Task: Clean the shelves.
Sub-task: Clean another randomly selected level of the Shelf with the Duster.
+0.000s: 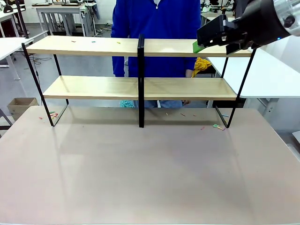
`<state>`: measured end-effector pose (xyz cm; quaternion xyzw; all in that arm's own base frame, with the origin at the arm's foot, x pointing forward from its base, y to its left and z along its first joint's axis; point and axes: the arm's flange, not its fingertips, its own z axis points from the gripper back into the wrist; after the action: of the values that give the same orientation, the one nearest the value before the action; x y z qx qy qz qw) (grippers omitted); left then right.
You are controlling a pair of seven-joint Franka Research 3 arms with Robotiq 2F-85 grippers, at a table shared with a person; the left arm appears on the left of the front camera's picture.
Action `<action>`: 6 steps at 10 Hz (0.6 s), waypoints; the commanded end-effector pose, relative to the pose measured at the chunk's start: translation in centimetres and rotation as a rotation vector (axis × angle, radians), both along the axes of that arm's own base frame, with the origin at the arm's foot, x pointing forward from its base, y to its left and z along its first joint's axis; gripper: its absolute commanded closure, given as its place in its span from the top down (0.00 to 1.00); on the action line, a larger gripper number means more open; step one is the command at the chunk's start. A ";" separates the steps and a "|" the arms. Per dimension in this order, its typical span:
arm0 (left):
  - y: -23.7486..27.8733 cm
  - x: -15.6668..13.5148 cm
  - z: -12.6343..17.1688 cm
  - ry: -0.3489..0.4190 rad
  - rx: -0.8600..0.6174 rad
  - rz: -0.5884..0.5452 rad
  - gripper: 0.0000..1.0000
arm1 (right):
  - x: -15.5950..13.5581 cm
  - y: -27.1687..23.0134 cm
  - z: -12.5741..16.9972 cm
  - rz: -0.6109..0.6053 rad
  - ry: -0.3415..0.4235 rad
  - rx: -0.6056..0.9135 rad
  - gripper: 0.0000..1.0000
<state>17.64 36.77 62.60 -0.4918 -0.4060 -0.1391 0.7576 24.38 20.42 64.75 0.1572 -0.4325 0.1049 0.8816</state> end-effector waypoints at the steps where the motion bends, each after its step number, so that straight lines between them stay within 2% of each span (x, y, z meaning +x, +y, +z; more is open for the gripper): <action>1: 0.2 -0.2 -0.2 -0.014 -0.004 0.002 0.13 | 0.1 0.0 0.0 0.002 0.000 0.006 1.00; 4: 0.0 0.0 0.0 0.000 0.000 0.000 0.13 | 0.1 0.0 0.0 0.002 0.000 0.006 1.00; 5: -2.2 3.2 2.0 0.075 0.062 0.029 0.13 | 0.1 0.0 0.0 0.002 0.000 0.006 1.00; 6: -5.8 5.8 4.1 0.087 0.167 -0.070 0.13 | 0.1 0.0 0.0 0.002 0.000 0.006 1.00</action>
<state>21.00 34.71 64.45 -0.4696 -0.3829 -0.1486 0.7816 24.37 20.44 64.74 0.1570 -0.4324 0.1051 0.8816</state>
